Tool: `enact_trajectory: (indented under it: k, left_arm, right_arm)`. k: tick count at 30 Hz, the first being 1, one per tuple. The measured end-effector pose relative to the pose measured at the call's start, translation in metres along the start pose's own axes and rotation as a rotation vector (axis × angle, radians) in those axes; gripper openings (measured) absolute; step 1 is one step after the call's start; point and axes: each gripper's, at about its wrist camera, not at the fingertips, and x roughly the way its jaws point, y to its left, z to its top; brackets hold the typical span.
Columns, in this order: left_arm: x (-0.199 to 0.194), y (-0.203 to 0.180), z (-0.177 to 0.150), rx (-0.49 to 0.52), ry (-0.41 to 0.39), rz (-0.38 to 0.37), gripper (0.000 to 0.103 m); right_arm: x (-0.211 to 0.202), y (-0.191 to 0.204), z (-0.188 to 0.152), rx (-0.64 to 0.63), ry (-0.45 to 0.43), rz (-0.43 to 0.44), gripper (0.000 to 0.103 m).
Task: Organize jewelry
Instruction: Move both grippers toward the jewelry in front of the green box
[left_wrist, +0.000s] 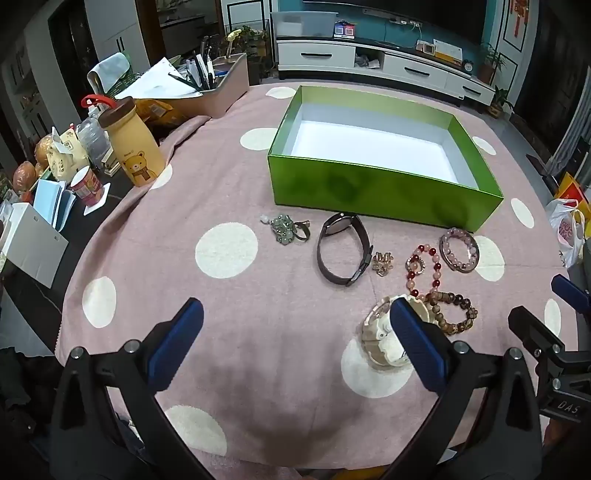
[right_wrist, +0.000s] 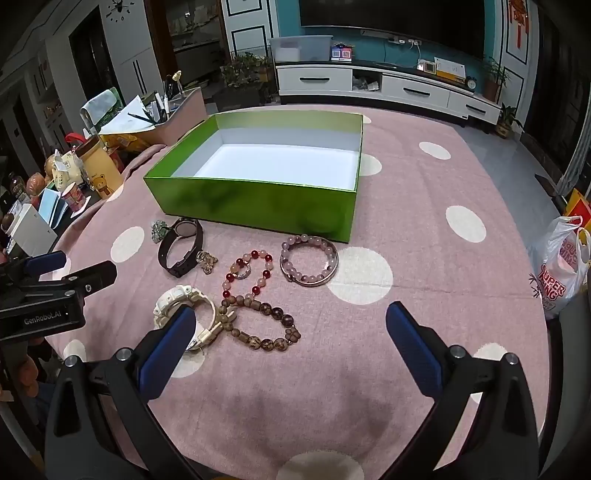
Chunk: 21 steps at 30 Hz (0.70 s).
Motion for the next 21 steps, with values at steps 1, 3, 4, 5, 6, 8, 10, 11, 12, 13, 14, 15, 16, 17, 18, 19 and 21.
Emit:
enact_trajectory:
  k: [1,3,4,5,6,8,10,11,12,13,14,15,16,17,18,19,21]
  left_arm:
    - [0.0,0.0,0.0,-0.001,-0.001,-0.003,0.101]
    - [-0.001,0.001,-0.001,-0.001,-0.001,-0.004,0.101]
    - [0.001,0.003,-0.001,-0.001,0.001,-0.004,0.101]
    - [0.001,0.004,-0.002,-0.001,0.0,-0.004,0.101]
    - [0.0,0.005,-0.002,-0.001,0.0,-0.004,0.101]
    - [0.0,-0.004,0.001,0.007,0.003,0.009,0.101]
    - [0.001,-0.005,0.005,0.009,0.004,0.011,0.101]
    - [0.0,-0.005,0.005,0.008,0.003,0.012,0.101]
    - [0.0,-0.005,0.004,0.012,0.005,0.012,0.101]
    - [-0.001,-0.005,0.004,0.012,0.004,0.011,0.101]
    - [-0.001,-0.005,0.004,0.012,0.004,0.01,0.101]
    - [-0.001,-0.006,0.004,0.012,0.005,0.01,0.101]
    - [-0.001,-0.006,0.004,0.02,0.004,0.008,0.101]
    - [-0.002,-0.007,0.005,0.022,0.003,0.008,0.101]
    - [-0.002,-0.007,0.005,0.023,0.002,0.008,0.101]
    - [-0.003,-0.007,0.006,0.023,0.001,0.008,0.101]
    - [-0.003,-0.008,0.005,0.024,-0.002,0.007,0.101]
  right_arm:
    - [0.0,0.0,0.0,0.0,-0.002,0.0,0.102]
    - [0.0,-0.001,0.0,0.002,-0.003,0.0,0.102]
    - [0.0,-0.001,0.0,0.002,-0.004,0.001,0.102]
    - [0.001,-0.001,-0.001,0.001,-0.001,0.0,0.102]
    - [0.001,-0.001,-0.001,0.0,-0.003,0.0,0.102]
    - [0.001,0.0,0.002,0.004,-0.002,-0.002,0.102]
    - [0.001,0.001,0.001,0.005,-0.007,0.0,0.102]
    - [-0.002,-0.004,0.004,0.005,-0.007,0.004,0.102]
    - [-0.002,-0.004,0.004,0.005,-0.008,0.004,0.102]
    - [-0.002,-0.004,0.004,0.004,-0.009,0.005,0.102]
    - [-0.002,-0.004,0.003,0.005,-0.008,0.004,0.102]
    - [-0.001,-0.004,0.002,0.005,-0.008,0.004,0.102]
    - [-0.001,-0.003,0.002,0.005,-0.008,0.005,0.102]
    - [-0.002,-0.003,0.001,0.004,-0.009,0.005,0.102]
    - [-0.003,-0.001,0.007,0.006,-0.007,0.007,0.102]
    - [-0.003,-0.002,0.006,0.005,-0.008,0.008,0.102]
    - [-0.004,-0.002,0.006,0.004,-0.009,0.009,0.102]
